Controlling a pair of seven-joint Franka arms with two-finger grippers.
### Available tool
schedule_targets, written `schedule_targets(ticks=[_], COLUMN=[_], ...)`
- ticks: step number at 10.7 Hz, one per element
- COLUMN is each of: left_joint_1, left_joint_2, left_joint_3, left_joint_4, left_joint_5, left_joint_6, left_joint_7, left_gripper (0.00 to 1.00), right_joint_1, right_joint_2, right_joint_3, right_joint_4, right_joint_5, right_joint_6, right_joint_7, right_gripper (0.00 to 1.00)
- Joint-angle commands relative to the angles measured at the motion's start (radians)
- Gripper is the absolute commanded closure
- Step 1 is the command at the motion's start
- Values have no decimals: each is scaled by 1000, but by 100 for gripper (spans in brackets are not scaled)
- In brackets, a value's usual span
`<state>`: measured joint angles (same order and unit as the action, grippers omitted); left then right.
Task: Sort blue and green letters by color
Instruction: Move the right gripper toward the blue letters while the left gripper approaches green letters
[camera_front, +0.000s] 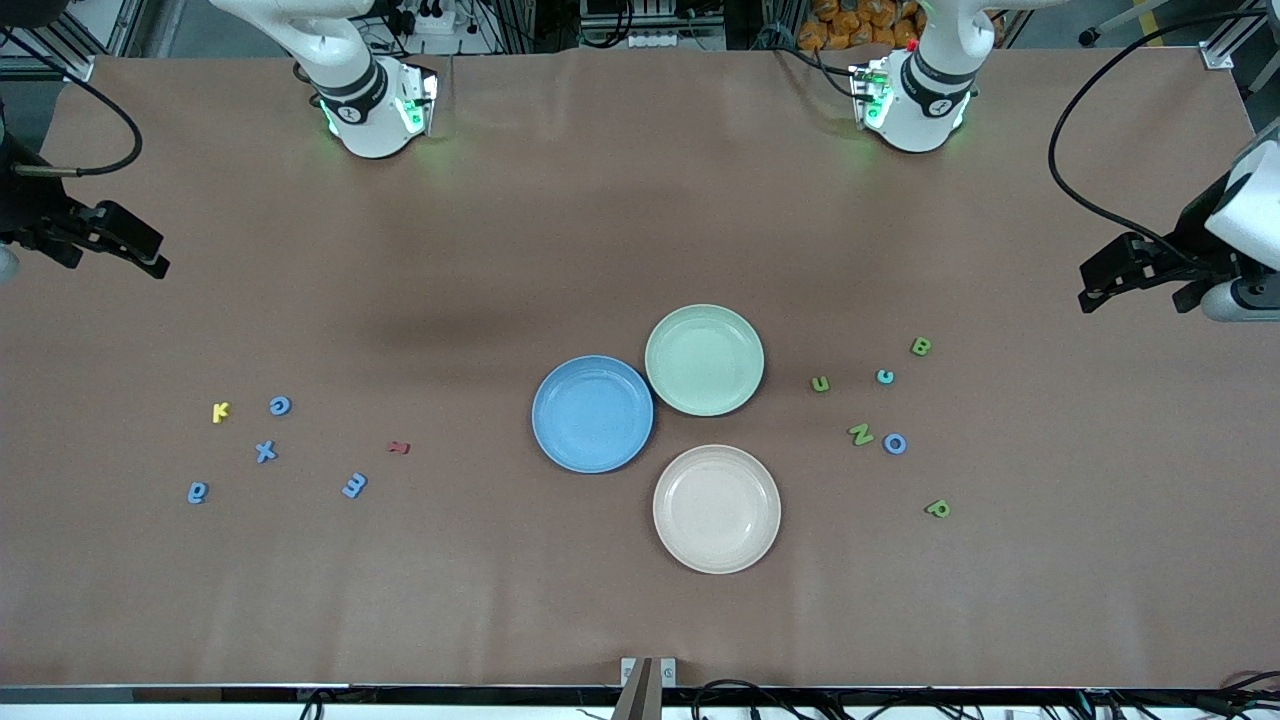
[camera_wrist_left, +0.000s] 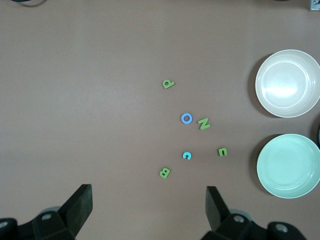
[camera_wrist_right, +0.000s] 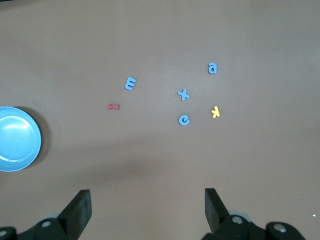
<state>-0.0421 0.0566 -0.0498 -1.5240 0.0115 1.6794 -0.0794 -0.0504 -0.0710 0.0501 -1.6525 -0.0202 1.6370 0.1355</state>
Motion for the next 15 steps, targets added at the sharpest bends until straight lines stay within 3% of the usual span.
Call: schedule_targets(ticks=[1,5,8,12,15], left_joint_1=[-2,10,13,-4,17], left_joint_2=[11,49,178,377,486], left_joint_3=[-1,-1,1,2,7], left_joint_4=[12,4,8,19,19], left_joint_5=[-4,-13,-5,-5,10], left_joint_6=[-18,-18,96,274,420], left_joint_7=[6,15,13,23,346], left_gripper=[0,0,0,0,0], right_joint_1=[9,24,1,-42,-55], right_joint_2=[7,11,88,140,187], right_joint_3=[1,-3,-7,-9,-9], right_joint_4=[37,45,-42,-306,-412], right_joint_5=[-14,-12,-14,-20,-20], right_joint_6=[-11,-14,4,307,434], right_joint_7=[-25,-11,-11,-23,-109], right_gripper=[0,0,0,0,0])
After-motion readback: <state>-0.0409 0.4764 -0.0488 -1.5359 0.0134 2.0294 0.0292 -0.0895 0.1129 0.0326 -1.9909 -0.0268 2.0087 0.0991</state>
